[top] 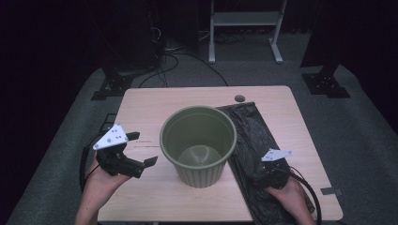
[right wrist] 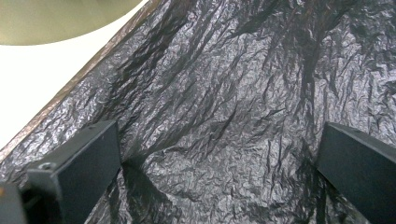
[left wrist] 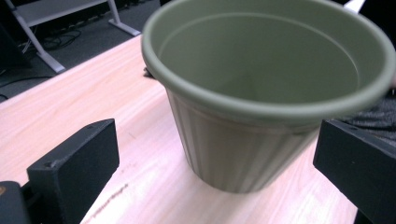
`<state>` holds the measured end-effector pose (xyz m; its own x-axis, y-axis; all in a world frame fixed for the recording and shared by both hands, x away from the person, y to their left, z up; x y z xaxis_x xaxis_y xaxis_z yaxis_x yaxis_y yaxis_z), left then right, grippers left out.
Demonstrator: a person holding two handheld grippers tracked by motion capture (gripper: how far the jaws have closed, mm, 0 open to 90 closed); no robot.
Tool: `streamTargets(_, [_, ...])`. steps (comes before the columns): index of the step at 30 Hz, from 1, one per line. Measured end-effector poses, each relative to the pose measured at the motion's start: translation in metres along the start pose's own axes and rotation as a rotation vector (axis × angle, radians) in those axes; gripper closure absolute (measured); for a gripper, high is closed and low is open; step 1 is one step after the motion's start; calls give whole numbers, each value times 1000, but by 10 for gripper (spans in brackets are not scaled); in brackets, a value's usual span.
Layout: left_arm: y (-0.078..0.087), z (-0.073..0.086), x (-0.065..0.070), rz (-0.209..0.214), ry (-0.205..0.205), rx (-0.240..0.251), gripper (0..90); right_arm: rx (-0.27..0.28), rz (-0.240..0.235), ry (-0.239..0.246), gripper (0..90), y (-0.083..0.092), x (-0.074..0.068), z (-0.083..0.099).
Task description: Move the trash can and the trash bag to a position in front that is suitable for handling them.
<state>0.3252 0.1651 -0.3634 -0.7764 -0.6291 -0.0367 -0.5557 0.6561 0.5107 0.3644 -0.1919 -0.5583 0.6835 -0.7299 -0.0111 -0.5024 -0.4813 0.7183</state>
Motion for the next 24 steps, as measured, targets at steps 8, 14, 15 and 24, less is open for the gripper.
streamTargets(8, [-17,38,15,8,5,-23,0,0,-3,4,0,0,0,0])
streamTargets(14, [-36,61,16,24,10,-25,0,0,-3,4,0,0,0,0])
streamTargets(15, [-40,65,16,25,18,-26,0,0,-3,4,0,0,0,0])
streamTargets(24, [-71,99,7,22,49,-36,0,1,-7,9,0,0,0,0])
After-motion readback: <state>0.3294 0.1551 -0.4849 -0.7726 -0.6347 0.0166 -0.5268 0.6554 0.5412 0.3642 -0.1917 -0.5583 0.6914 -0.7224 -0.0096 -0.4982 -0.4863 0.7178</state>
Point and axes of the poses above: each handheld gripper's, and its own axes: y roughly backward along the jaws, z roughly out of its underside, x roughly to its right, the point moved 10 cm from there along -y, roughly forward along the jaws, and after that the axes turned 1 degree about -x, right-handed, at the moved point
